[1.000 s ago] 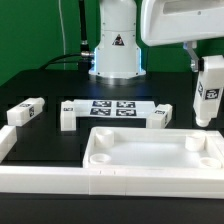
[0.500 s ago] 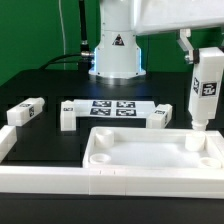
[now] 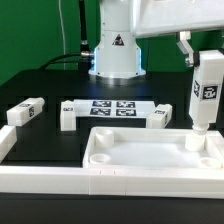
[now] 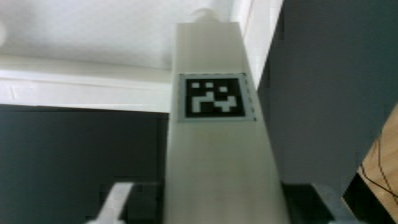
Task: Assemble desk
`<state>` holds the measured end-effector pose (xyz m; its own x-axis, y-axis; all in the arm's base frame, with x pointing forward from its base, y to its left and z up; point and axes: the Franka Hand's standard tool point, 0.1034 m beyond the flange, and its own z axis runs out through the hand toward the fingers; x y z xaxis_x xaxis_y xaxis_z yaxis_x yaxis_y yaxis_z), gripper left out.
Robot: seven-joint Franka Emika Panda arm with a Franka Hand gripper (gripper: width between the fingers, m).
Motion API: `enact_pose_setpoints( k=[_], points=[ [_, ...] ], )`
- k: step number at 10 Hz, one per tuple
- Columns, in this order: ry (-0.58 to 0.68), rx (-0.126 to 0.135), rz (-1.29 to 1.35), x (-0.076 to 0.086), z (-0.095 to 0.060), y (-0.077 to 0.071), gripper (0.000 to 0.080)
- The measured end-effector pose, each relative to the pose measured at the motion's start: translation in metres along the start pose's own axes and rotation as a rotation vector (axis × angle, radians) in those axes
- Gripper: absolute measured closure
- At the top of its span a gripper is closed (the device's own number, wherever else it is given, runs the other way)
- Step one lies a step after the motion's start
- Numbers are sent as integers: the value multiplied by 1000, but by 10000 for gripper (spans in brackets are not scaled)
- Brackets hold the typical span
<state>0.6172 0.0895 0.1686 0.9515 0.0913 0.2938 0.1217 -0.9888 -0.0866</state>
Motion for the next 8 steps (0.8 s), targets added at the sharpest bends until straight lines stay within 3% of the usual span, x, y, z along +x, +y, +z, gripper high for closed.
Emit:
enact_pose_setpoints(
  k=[1,6,8],
  points=[
    [54,-12,-45,10,1,-1,509],
    [53,-18,-93,7,10,-3,509],
    [38,-18,-163,15,17,-4,509]
  ],
)
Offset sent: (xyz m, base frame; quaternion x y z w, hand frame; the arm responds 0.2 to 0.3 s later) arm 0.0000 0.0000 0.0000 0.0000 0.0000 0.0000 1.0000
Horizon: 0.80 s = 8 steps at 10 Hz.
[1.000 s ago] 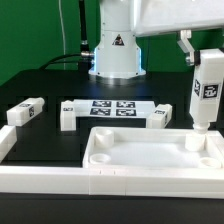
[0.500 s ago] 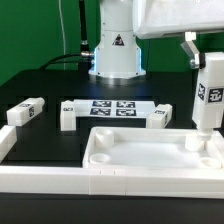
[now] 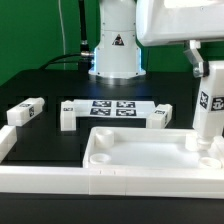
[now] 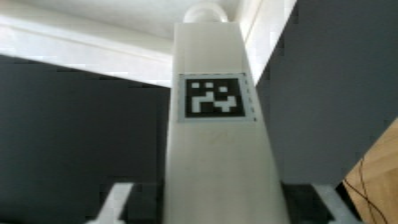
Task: Assemble desk
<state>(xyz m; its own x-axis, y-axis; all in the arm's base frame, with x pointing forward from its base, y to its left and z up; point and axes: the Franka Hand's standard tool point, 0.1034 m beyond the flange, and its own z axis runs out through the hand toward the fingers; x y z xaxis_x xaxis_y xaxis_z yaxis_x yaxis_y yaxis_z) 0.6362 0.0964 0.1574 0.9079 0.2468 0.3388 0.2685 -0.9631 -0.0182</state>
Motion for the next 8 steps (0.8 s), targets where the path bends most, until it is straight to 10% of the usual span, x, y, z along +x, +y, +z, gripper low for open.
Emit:
enact_pose_setpoints(
  k=[8],
  points=[
    [-11,8,-13,3,14,-1,509]
  ],
)
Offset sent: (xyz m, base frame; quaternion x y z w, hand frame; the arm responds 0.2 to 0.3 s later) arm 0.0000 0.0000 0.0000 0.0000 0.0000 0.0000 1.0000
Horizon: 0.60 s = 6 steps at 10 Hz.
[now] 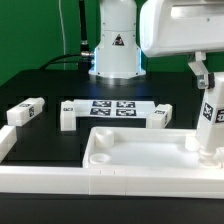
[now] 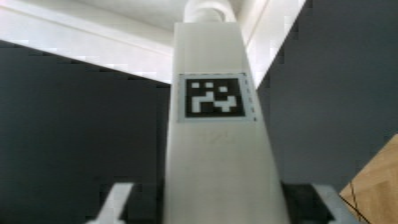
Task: Assemble desk
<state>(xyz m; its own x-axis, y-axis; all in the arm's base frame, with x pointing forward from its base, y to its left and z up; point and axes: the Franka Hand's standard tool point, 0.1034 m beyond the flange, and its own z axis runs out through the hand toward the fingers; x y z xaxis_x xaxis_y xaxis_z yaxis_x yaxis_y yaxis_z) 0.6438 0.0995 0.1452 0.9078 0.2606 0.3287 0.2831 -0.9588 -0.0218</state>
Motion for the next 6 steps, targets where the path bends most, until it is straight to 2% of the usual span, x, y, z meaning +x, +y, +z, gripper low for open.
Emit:
enact_pose_setpoints(
  k=[6],
  points=[
    [-2,3,-4,-4,9,-4,509]
  ],
)
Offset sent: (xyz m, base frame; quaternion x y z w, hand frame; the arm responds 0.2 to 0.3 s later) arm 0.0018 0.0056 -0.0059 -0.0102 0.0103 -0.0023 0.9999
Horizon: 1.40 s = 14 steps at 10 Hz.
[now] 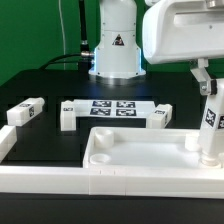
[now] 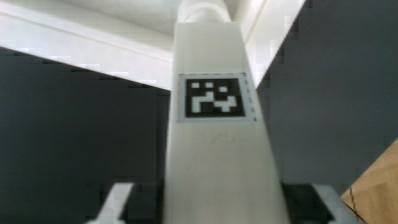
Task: Assemble desk
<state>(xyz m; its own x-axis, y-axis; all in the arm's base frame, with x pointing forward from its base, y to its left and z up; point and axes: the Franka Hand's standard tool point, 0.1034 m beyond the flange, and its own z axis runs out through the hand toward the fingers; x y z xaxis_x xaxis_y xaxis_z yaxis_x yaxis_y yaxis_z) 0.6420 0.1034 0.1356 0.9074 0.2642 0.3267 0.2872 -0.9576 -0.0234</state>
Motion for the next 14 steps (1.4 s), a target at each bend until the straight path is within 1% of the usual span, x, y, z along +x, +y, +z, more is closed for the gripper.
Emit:
enact_pose_setpoints(
  k=[4,8,9,10,11,12,13,14],
  points=[
    [10,-2,0,-4,7,-1,509],
    [52,-11,-3,-5,8,-2,509],
    [51,-11,-3,-5,8,-2,408],
    [51,-11,-3,-5,8,-2,408],
    [51,-11,-3,-5,8,-2,266],
    [51,-11,-3,-5,8,-2,187],
    [50,-11,-3,-5,8,-2,187],
    [50,-11,-2,-5,8,-2,157]
  ],
)
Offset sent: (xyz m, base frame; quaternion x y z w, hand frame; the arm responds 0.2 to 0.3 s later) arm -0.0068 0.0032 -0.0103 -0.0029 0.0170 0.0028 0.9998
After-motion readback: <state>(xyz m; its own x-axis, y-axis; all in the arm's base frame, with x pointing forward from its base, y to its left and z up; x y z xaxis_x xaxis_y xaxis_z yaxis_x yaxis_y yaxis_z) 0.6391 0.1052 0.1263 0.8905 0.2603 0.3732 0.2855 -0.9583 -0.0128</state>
